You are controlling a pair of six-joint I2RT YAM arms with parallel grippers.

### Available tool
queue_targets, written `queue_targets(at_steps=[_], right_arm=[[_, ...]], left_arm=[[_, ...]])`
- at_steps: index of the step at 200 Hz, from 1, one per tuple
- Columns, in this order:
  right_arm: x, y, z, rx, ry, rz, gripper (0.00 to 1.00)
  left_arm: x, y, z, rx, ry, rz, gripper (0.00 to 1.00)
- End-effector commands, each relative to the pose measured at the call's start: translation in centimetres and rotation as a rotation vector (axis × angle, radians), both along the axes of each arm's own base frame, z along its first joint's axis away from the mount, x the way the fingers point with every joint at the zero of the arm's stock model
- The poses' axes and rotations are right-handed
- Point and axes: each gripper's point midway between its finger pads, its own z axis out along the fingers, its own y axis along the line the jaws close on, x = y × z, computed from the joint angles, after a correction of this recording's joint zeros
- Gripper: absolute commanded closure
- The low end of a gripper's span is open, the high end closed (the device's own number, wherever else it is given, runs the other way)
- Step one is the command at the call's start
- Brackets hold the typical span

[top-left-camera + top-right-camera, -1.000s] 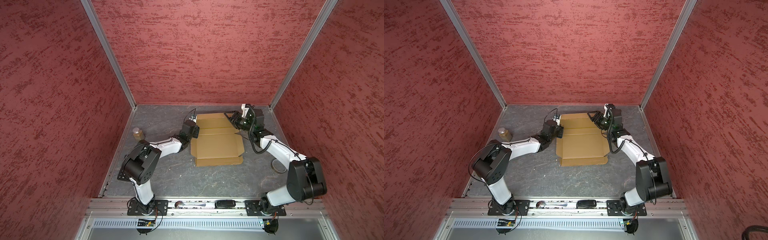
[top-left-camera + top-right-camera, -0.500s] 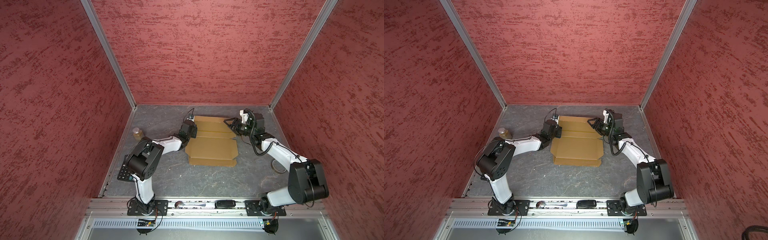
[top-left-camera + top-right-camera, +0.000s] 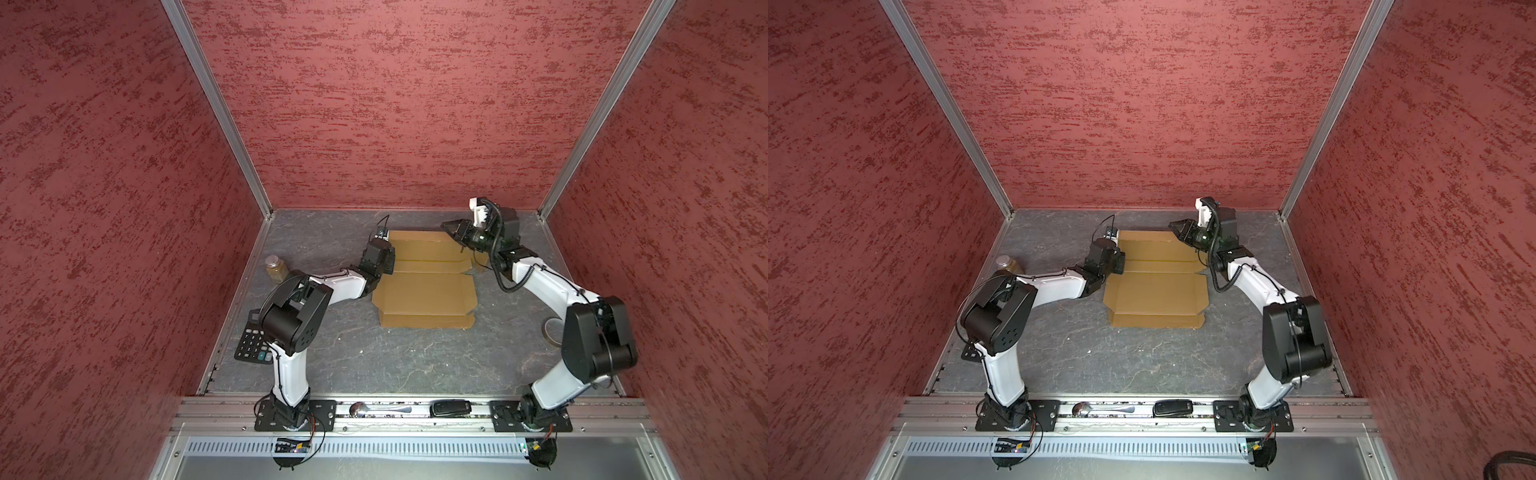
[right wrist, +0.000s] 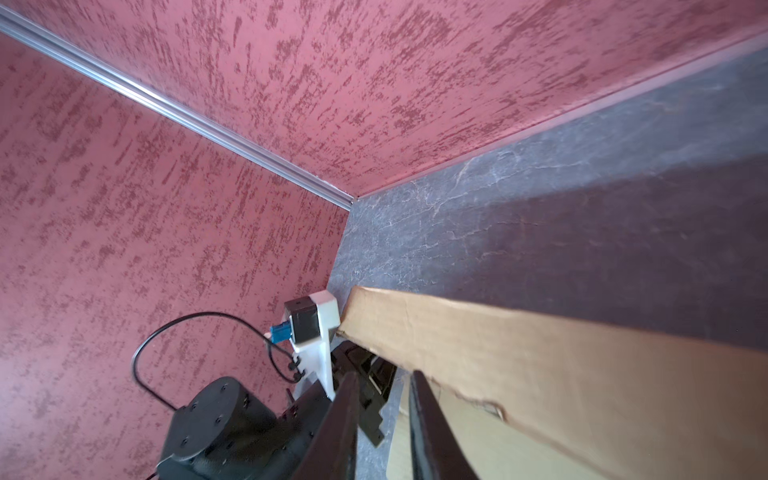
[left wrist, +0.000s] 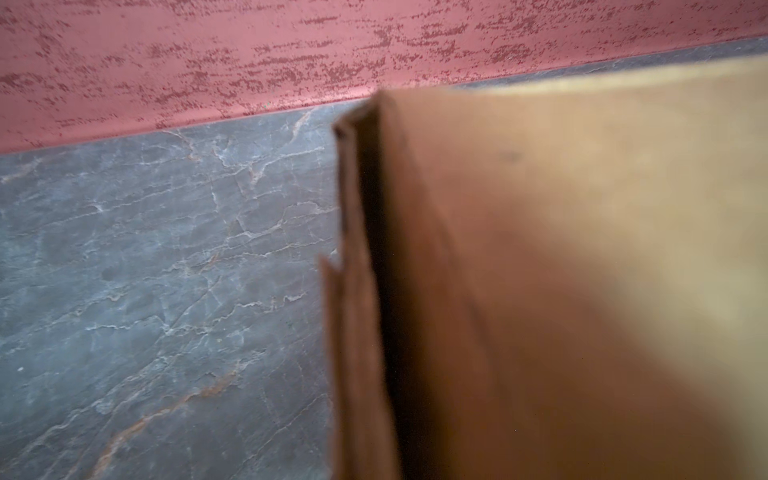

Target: Fold the paper box

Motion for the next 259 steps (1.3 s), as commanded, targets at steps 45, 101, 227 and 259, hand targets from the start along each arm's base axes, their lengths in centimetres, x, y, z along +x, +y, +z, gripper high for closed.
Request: queue_targets(at_steps=[45, 101, 227, 259], right_arm=[[3.5, 4.3, -2.8, -0.007, -0.001, 0.050, 0.82], [3.6, 4.5, -4.7, -0.019, 0.033, 0.042, 0.83], [3.4, 5.0, -5.9, -0.016, 0.062, 0.044, 0.85], [3.4, 5.1, -6.0, -0.013, 0.064, 0.047, 0.85]], left_arm=[[0.8, -0.1, 0.4, -0.014, -0.017, 0.030, 0.95], [0.9, 0.1, 0.4, -0.017, -0.015, 0.041, 0.93], [1.9, 0.7, 1.1, 0.000, -0.023, 0.100, 0.76], [2.0, 0.9, 1.0, 0.006, -0.023, 0.118, 0.78]])
